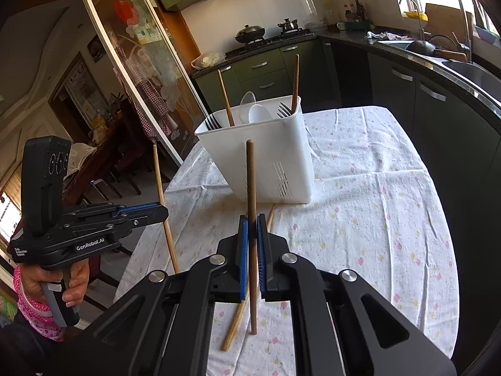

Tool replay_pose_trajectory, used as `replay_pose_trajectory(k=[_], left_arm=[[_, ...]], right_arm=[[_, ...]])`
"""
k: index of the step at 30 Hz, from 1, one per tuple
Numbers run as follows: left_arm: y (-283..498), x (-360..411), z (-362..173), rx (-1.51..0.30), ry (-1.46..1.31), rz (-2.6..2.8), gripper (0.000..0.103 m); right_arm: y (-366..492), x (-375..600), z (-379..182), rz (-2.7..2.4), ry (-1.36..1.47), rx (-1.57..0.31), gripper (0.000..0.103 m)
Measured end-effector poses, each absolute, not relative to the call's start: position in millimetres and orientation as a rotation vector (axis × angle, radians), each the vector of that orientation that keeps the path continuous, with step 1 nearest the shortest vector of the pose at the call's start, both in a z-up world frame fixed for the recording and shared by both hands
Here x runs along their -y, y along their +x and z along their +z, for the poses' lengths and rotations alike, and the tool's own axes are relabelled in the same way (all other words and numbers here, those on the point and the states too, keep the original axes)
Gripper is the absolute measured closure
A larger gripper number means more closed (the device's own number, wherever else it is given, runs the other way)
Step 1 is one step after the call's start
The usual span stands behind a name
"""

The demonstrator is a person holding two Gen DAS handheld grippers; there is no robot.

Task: Organize utensils
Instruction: 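Grasp a wooden chopstick with the left tool while the right tool grasps another chopstick, then lift the chopstick into the holder with the left tool while the right tool drops its chopstick in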

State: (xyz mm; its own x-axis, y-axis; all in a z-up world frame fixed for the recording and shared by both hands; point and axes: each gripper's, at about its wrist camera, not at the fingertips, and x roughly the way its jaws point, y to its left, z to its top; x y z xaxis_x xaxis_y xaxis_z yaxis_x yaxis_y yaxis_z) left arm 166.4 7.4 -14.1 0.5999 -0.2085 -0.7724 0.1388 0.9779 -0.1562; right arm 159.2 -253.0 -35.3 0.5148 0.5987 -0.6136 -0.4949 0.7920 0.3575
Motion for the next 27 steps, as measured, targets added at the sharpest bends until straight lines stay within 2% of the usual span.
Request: replay_pose_trajectory(k=[13, 19, 27], left_arm=[[161, 3, 34, -0.806, -0.049, -0.225, 0.097], [166, 5, 89, -0.666, -0.029, -0.21, 0.097], [192, 6, 153, -0.458, -0.017, -0.142, 0.097]], right_arm=[[152, 254, -1, 0.7, 0.113, -0.732, 0.097], [147, 255, 32, 0.701, 0.072, -0.653, 0.097], [146, 266, 32, 0.704, 0.092, -0.652, 0.097]])
